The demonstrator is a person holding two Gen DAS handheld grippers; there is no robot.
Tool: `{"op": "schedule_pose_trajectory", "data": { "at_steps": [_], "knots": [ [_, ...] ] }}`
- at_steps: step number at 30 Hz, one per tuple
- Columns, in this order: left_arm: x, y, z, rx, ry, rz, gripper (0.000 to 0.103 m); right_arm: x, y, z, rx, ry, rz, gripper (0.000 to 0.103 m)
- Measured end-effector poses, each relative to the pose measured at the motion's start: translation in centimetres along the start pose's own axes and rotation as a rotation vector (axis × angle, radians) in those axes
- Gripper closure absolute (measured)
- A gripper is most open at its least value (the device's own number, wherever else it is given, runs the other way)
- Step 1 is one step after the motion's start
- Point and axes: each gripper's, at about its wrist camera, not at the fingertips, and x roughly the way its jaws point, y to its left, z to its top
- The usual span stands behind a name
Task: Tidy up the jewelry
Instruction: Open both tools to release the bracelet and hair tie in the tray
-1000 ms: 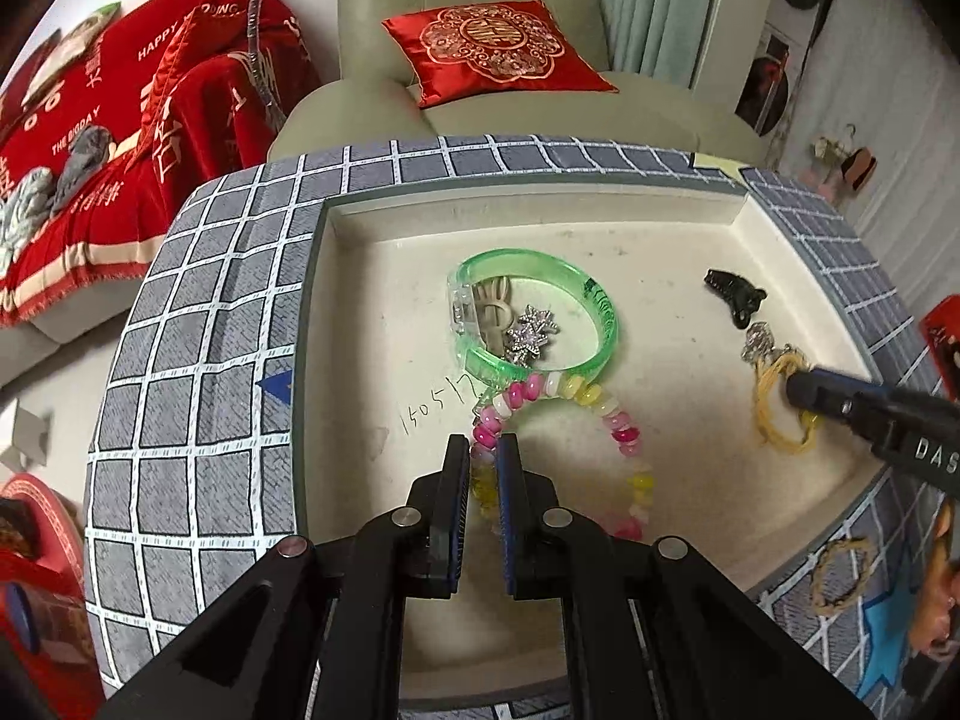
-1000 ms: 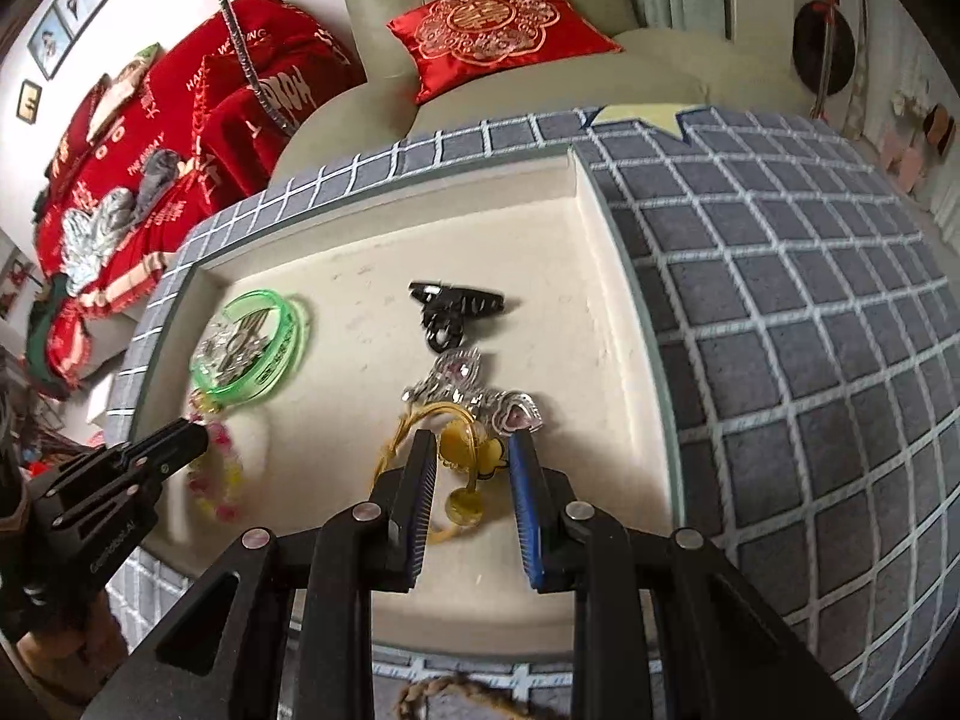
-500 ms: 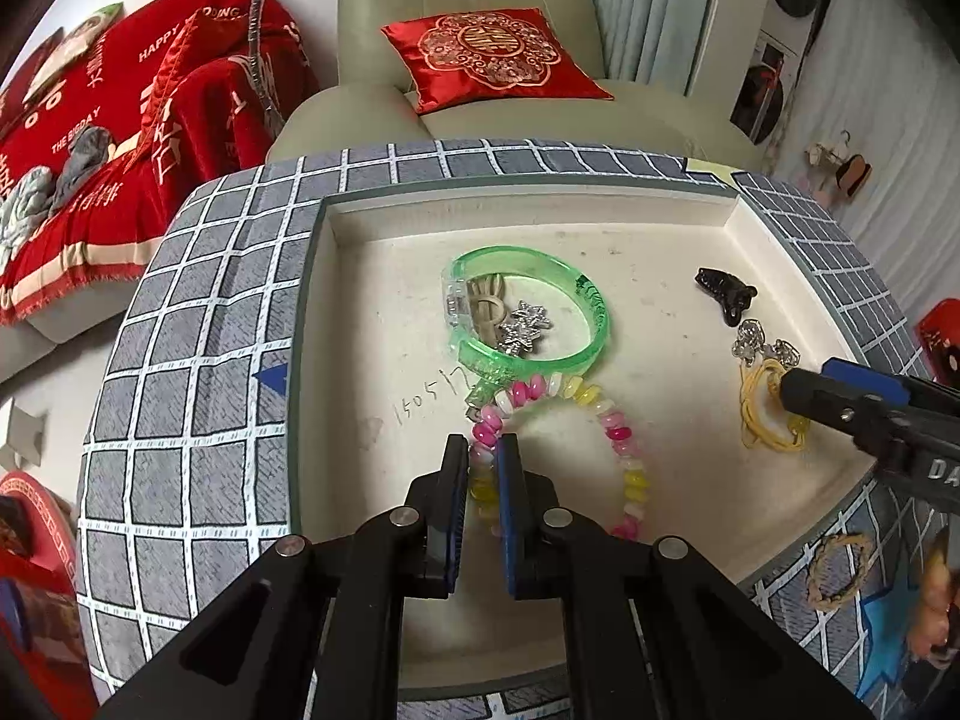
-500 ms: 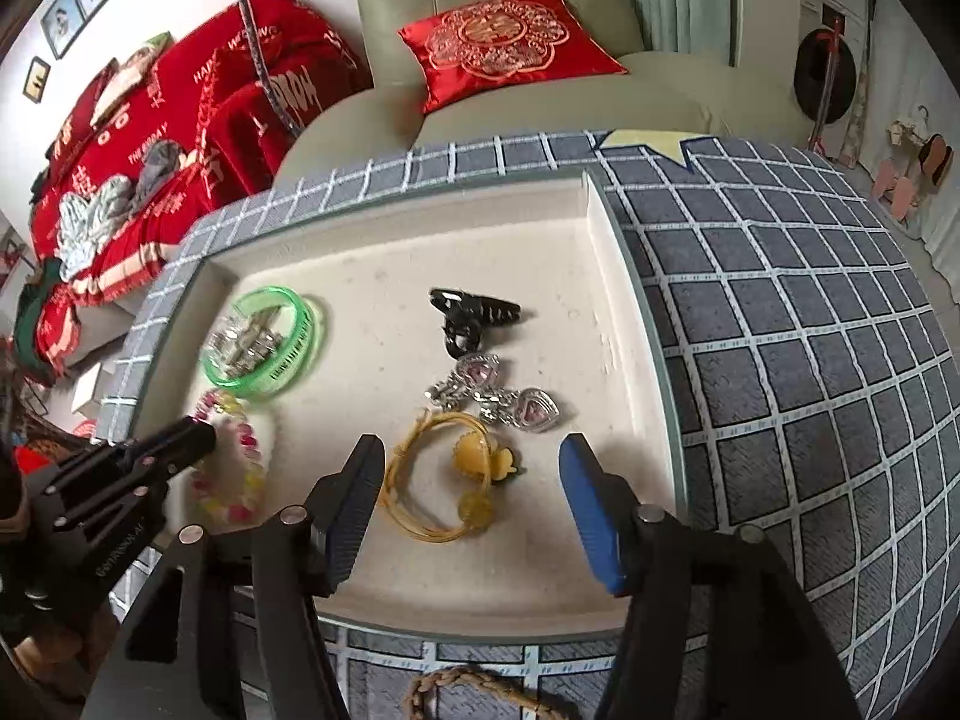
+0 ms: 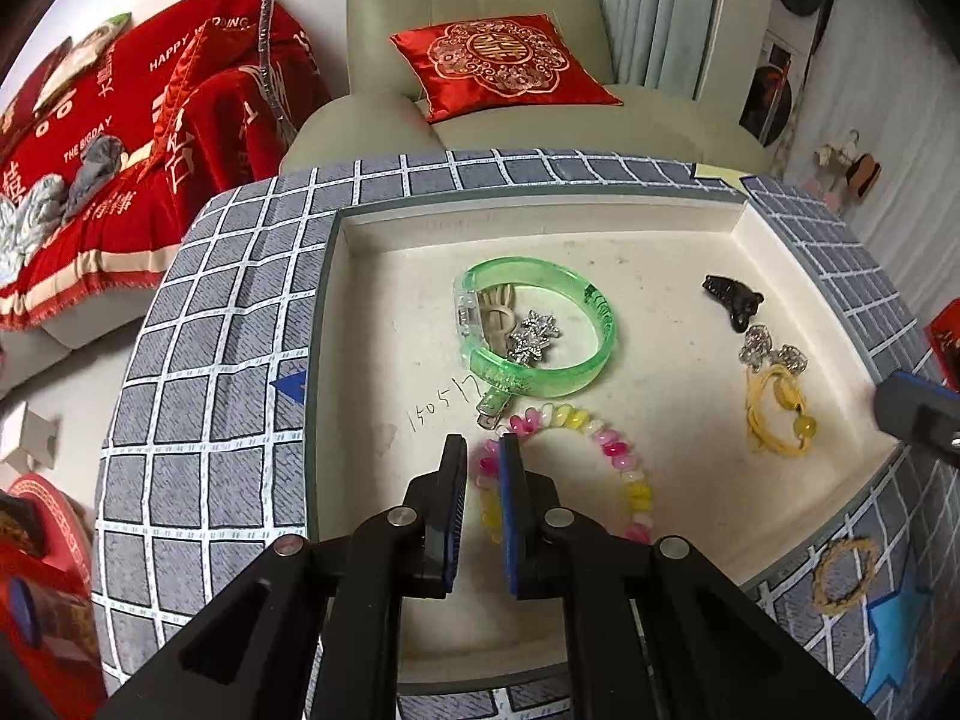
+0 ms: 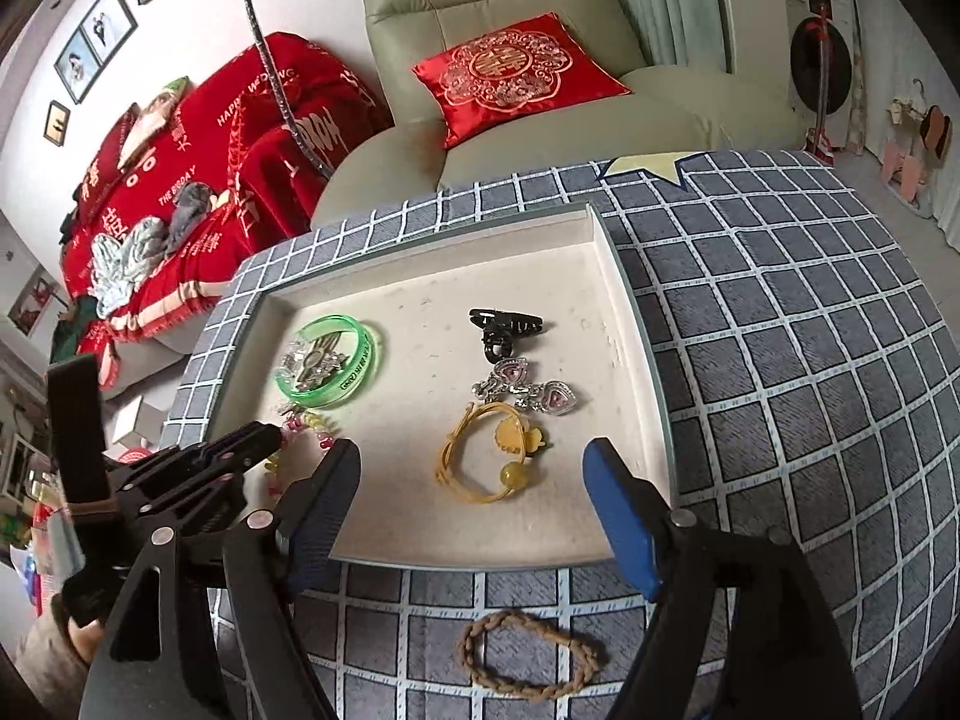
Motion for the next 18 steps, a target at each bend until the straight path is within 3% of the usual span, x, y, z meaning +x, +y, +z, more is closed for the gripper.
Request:
{"op": "schedule_pose_trajectory", "data": {
  "at_steps": [1, 2, 4, 15, 16, 17, 18],
  "knots": [
    [-0.1, 0.0, 0.0, -0.003, 0.000, -0.001, 0.005, -0.2, 0.0, -0.1, -0.003, -0.002, 0.001, 0.023],
    [-0.5, 0.0, 0.0, -0.008, -0.024, 0.003, 0.000, -0.3, 0.0, -0.1, -0.004, -0.002, 0.000, 0.023],
    [-1.6, -0.4, 0.0, 0.006, -0.077, 0.010, 0.000, -0.5, -0.1, -0.2, -0.001, -0.003, -0.001, 0.023],
    [-4.8, -1.0, -0.6, 0.023, -0.126, 0.007, 0.000, -3.7, -1.6, -1.3, 0.060, -0.081, 0.009, 0.015],
    [-5.1, -1.1, -0.7, 0.025, -0.130, 0.007, 0.000, -4.1, -1.8, -1.4, 0.064, -0.095, 0.010, 0.012],
    [-5.5, -1.3, -0.9, 0.028, -0.136, 0.009, 0.000, -4.6, -1.9, -1.6, 0.068, -0.105, 0.013, 0.000],
    [-5.7, -1.4, -1.1, 0.033, -0.140, 0.011, 0.000, -5.0, -1.9, -1.7, 0.072, -0.121, 0.017, 0.000]
  ]
}}
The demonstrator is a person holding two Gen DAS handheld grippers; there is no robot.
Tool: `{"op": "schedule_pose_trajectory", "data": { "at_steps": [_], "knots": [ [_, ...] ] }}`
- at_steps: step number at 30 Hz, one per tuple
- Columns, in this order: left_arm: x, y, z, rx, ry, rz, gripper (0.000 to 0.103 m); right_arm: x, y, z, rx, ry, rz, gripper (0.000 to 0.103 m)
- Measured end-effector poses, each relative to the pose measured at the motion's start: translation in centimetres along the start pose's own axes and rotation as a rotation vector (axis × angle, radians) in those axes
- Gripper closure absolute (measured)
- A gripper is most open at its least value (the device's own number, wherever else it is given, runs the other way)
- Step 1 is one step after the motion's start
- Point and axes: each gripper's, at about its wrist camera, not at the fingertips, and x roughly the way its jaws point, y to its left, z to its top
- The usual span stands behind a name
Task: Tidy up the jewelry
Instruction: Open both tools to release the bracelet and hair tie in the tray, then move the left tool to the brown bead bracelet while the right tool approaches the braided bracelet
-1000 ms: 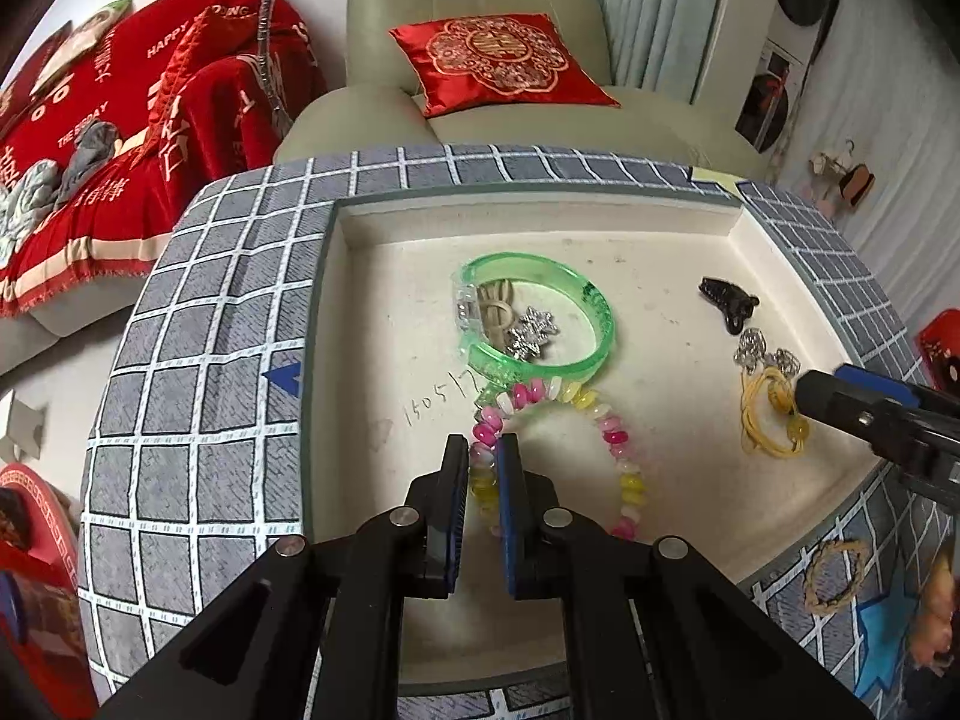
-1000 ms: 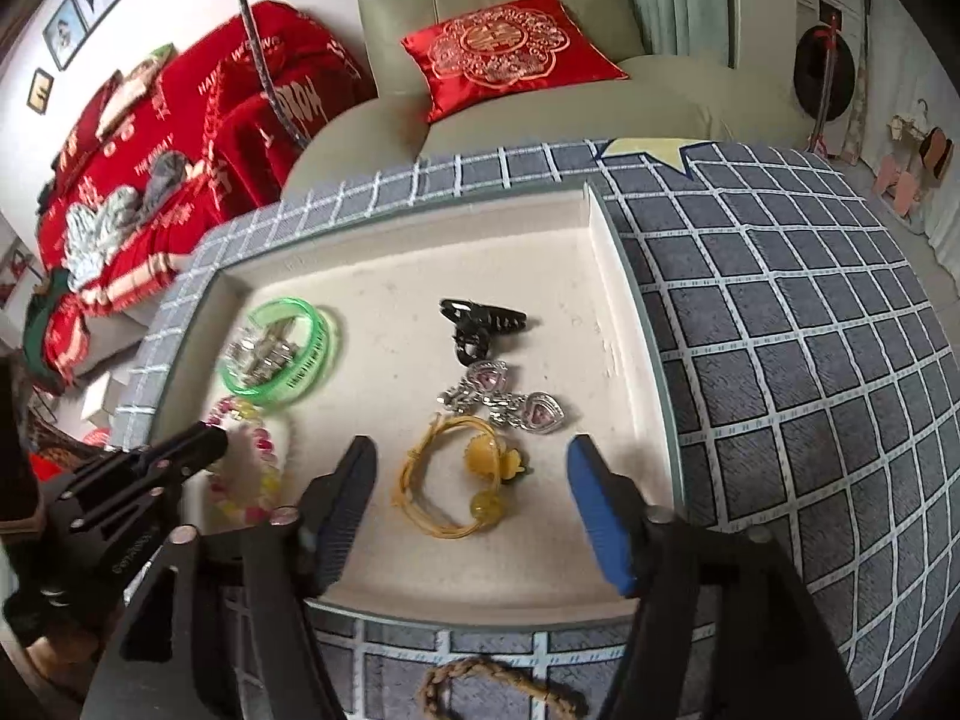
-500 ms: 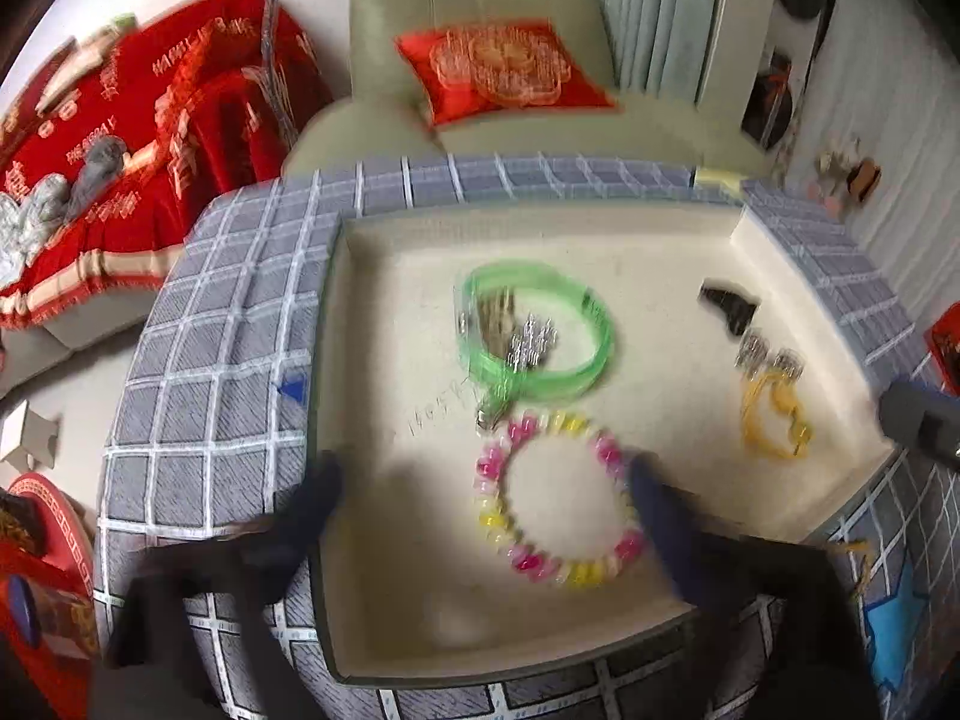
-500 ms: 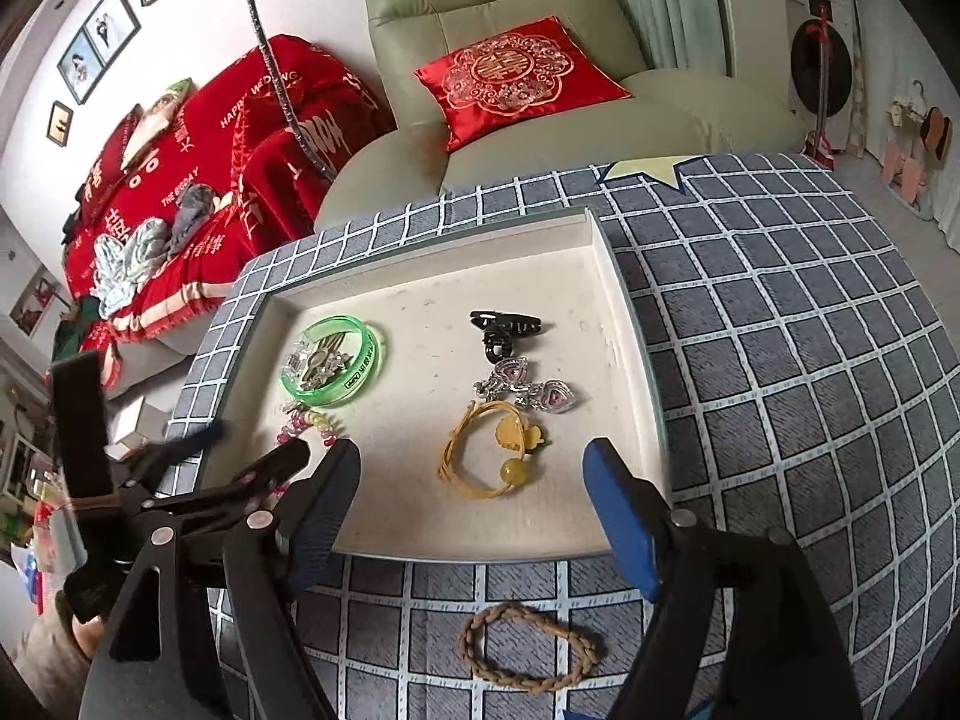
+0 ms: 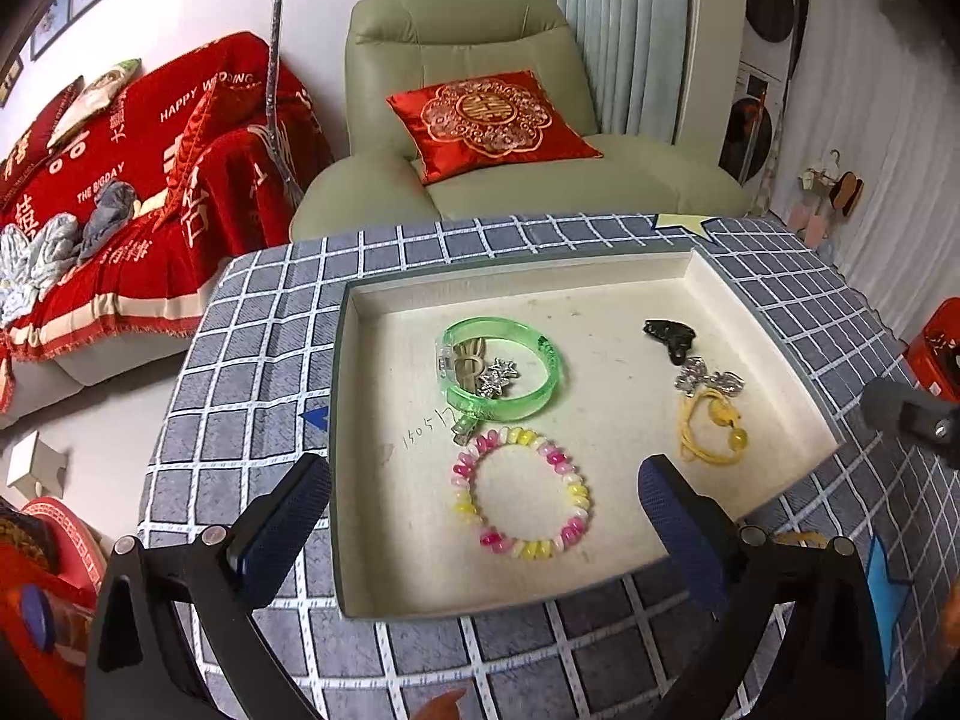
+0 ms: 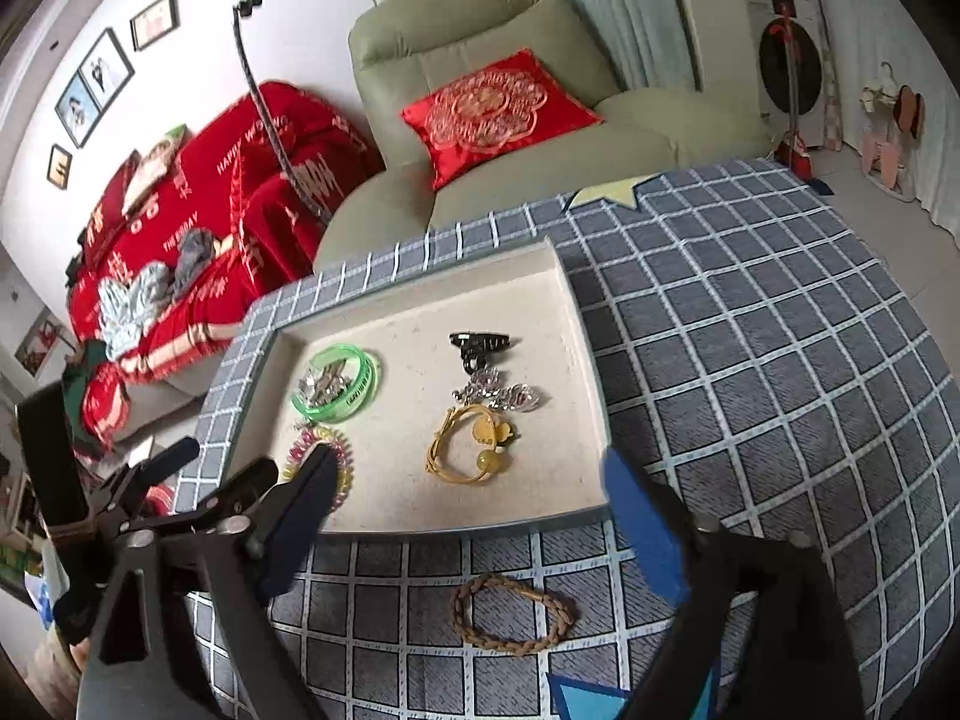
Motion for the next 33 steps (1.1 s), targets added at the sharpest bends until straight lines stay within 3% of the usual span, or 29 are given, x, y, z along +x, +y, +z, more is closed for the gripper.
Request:
{"op": "schedule_pose_trajectory", "data": {
  "at_steps": [6, 33],
  "knots": [
    [-1.7, -0.8, -1.0, 0.010, 0.016, -0.018, 0.000, -2.1, 0.0, -0.3, 0.001, -0.041, 0.011, 0.000],
    [-6.0, -3.0, -7.9, 0.029, 0.081, 0.018, 0.000, -6.1, -1.1, -4.8, -0.055, 0.055, 0.008, 0.000]
  ]
}}
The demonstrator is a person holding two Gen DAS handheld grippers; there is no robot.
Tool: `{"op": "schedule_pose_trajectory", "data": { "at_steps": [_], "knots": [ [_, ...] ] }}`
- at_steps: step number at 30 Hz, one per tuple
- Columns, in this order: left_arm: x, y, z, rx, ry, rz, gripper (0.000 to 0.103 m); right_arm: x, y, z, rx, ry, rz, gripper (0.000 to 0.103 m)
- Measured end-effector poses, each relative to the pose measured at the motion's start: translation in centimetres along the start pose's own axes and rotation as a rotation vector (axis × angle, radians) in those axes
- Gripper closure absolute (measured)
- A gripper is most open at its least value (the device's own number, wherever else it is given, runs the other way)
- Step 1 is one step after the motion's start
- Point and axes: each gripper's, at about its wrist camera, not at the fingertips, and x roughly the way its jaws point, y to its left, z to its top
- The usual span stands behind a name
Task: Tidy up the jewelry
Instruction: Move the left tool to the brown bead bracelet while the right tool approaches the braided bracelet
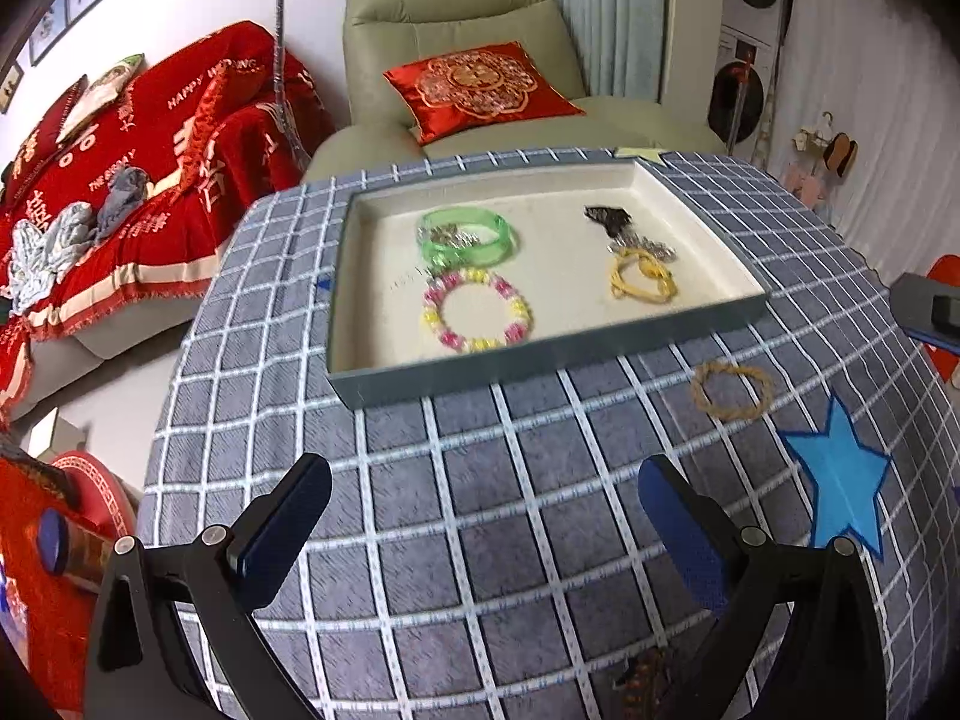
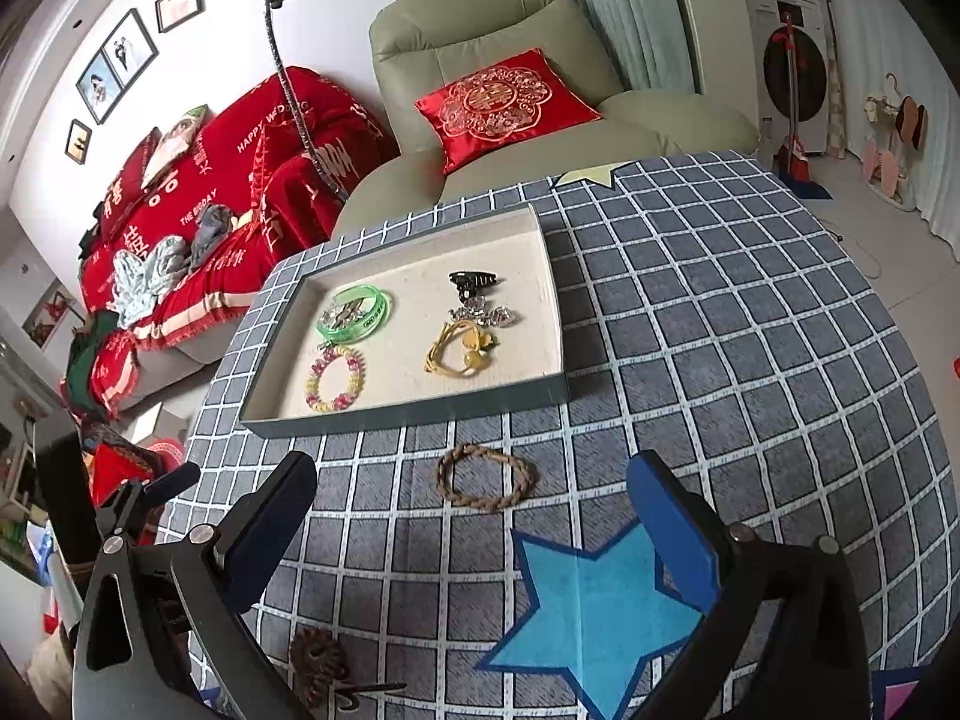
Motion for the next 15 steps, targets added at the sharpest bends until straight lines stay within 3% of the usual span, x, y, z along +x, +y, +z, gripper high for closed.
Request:
{"op": "schedule_pose_trajectory", "data": {
  "at_steps": [15],
  "knots": [
    [-2.2, -0.1, -4.5, -0.050, 0.038, -0.096, 0.000, 1.2, -0.5, -4.0, -0.068, 0.095, -0.036, 0.000]
  ]
}}
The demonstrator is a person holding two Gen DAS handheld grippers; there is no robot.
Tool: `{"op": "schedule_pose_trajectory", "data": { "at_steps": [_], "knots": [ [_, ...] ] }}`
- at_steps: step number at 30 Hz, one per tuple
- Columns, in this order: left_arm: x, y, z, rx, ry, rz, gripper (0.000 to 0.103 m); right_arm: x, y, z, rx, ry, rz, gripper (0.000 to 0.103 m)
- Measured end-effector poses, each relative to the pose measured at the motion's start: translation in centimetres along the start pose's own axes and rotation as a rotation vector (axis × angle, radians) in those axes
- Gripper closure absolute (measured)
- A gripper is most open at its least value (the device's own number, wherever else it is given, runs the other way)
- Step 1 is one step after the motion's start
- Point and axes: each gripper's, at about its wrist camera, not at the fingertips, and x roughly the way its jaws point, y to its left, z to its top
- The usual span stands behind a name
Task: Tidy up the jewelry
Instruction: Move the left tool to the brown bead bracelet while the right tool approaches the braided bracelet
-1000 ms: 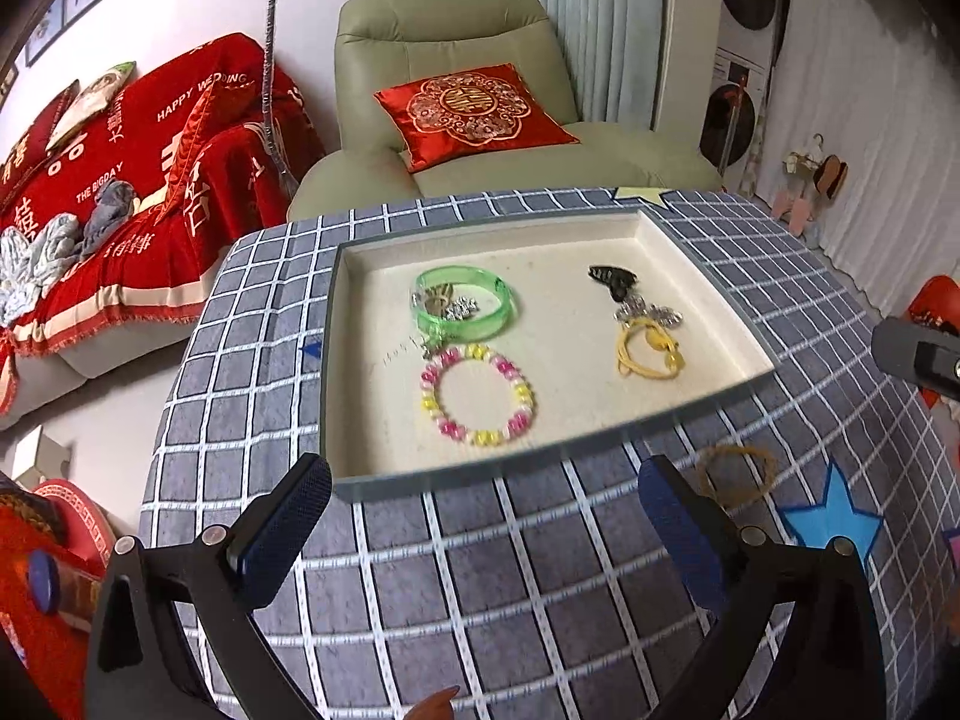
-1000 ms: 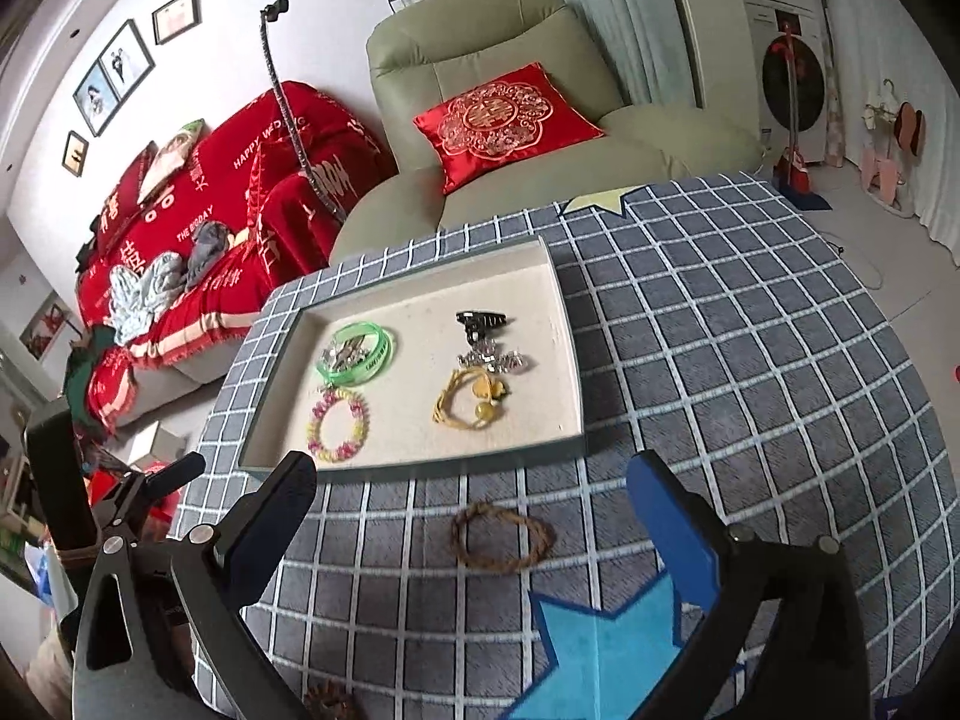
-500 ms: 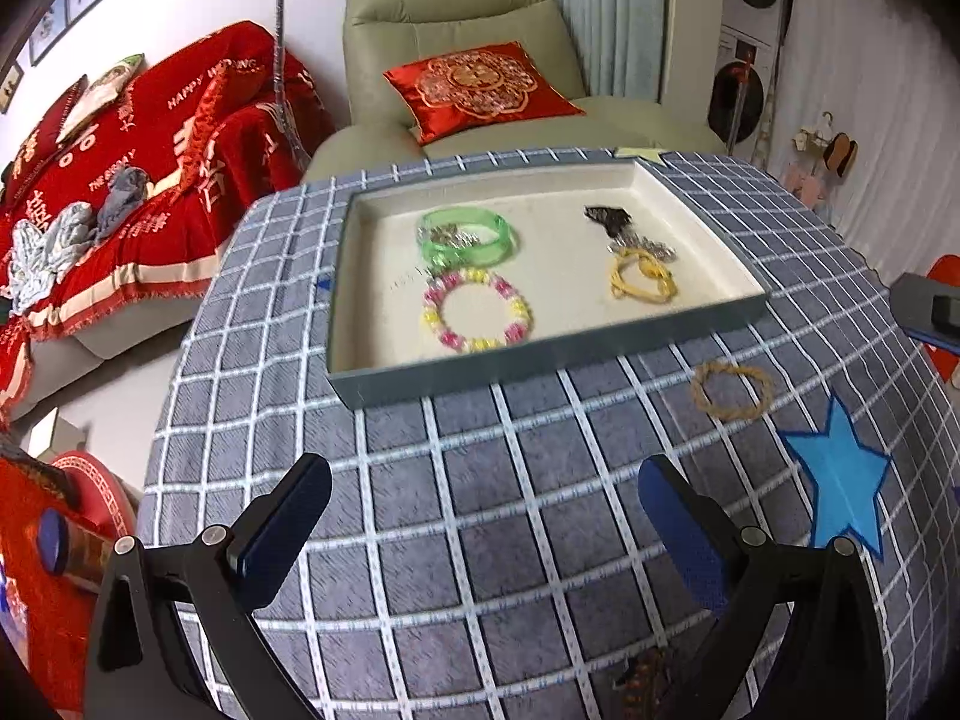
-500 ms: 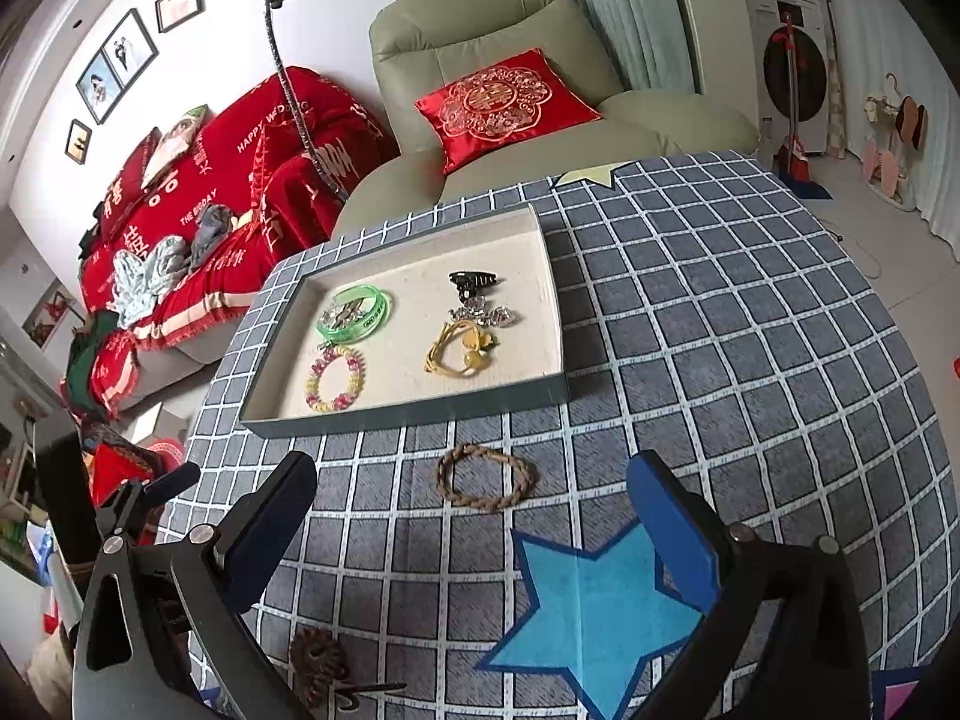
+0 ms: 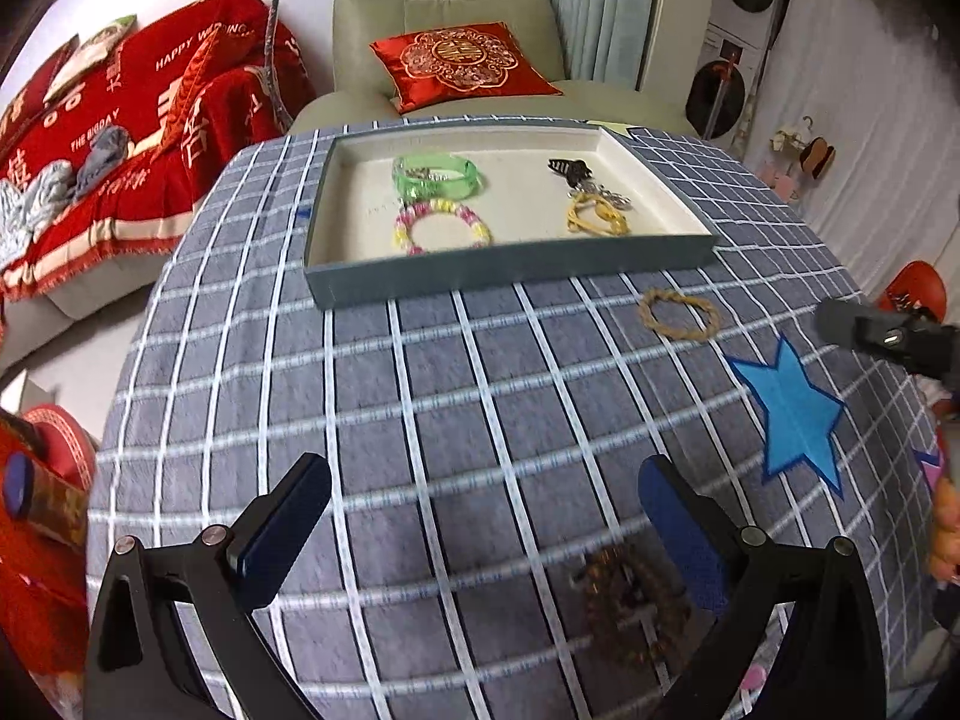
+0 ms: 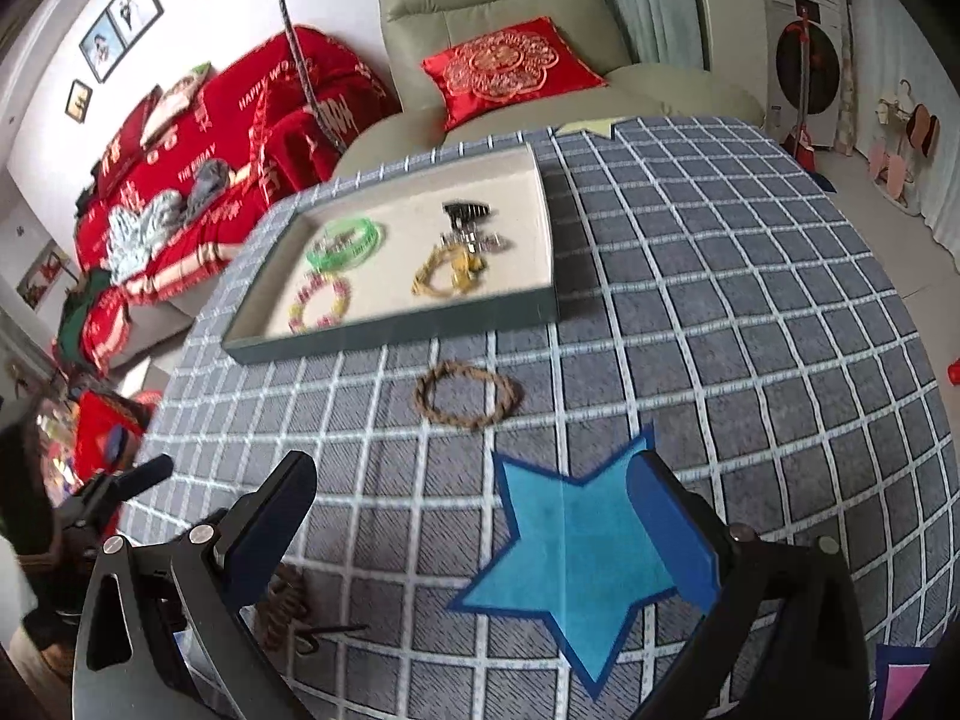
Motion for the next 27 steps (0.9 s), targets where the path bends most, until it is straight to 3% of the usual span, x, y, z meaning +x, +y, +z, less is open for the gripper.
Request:
{"op": "schedule_pose_trajectory", "data": {
  "at_steps": [8, 19, 23, 27],
  "knots": [
    [-0.8, -1.5, -2.8, -0.006, 0.016, -0.054, 0.000, 2.0, 0.6, -1.3, -0.062, 0.050, -0.043, 0.000],
    [0.5, -3.6, -4.3, -0.001, 0.054, -0.020, 0.000, 4.9, 1.4, 0.2, -0.135, 0.048, -0.114, 0.000],
    [0.6, -3.5, -4.4, -0.021, 0.047, -0.013, 0.000, 5.5, 0.8, 1.5, -0.120, 0.040, -0.101, 0.000],
    [0.8, -3.8, -4.4, -0.016, 0.051, -0.015, 0.000, 6.7, 1.7, 2.0, -0.204, 0.055, -0.113, 0.000]
  ]
}}
